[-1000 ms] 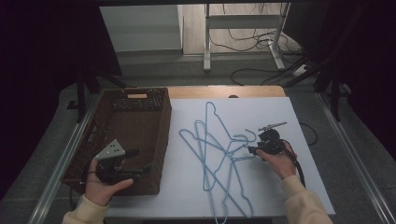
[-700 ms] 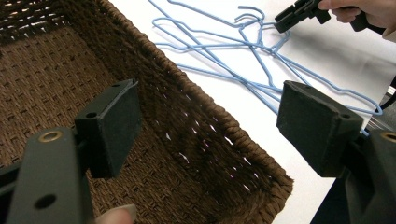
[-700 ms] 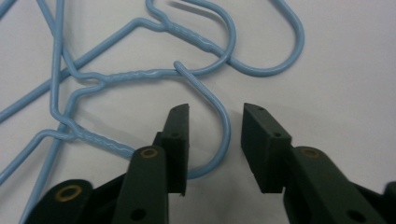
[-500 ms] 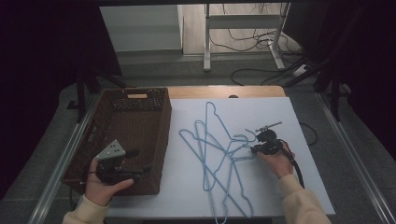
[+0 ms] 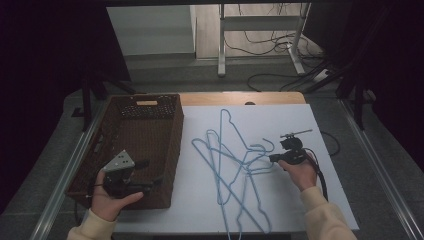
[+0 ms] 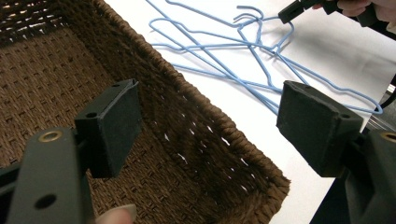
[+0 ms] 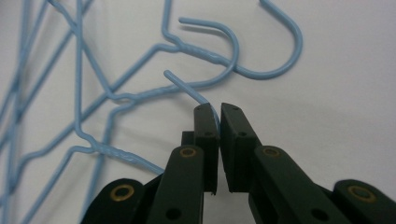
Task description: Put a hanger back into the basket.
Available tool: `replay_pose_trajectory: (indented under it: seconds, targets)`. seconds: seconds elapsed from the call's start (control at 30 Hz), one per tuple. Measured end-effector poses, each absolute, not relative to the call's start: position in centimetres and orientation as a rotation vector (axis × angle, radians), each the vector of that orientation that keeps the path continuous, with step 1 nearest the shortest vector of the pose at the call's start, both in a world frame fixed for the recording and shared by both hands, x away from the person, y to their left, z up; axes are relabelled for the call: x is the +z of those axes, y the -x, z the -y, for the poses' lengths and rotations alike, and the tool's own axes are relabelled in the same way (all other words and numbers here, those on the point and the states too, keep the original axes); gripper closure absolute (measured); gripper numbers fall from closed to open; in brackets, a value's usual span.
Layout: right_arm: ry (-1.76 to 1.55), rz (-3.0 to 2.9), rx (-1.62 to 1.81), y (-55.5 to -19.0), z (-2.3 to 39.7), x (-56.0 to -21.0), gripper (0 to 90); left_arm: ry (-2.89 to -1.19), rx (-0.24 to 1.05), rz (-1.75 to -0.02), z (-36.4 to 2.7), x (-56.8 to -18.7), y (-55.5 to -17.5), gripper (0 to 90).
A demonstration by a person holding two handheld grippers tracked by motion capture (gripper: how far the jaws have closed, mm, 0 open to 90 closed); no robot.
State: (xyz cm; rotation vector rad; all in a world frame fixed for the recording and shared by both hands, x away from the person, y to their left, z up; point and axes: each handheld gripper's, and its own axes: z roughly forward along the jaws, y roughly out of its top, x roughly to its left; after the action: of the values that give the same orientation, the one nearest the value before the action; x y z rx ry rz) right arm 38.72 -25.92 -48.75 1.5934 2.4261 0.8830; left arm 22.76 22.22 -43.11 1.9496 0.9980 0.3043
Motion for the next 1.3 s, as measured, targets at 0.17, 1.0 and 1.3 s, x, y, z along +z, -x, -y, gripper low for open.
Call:
replay_pose_trajectory:
  seconds: [0.17, 1.0, 1.3]
  targets:
    - [-1.620, -2.417, 0.976, -38.2, 26.3, -47.9, 85.8, -1.952, 0.307, -0.981, -21.6, -42.7, -22.7, 22.3]
    - [-1.613, -2.406, 1.124, -36.6, 26.4, -45.8, 86.5, -2.045, 0.035, -0.859, -10.5, -41.8, -24.9, 22.2]
    - [-1.614, -2.405, 1.135, -36.5, 26.4, -45.8, 86.6, -2.081, -0.064, -0.861, -7.6, -43.5, -25.9, 22.5]
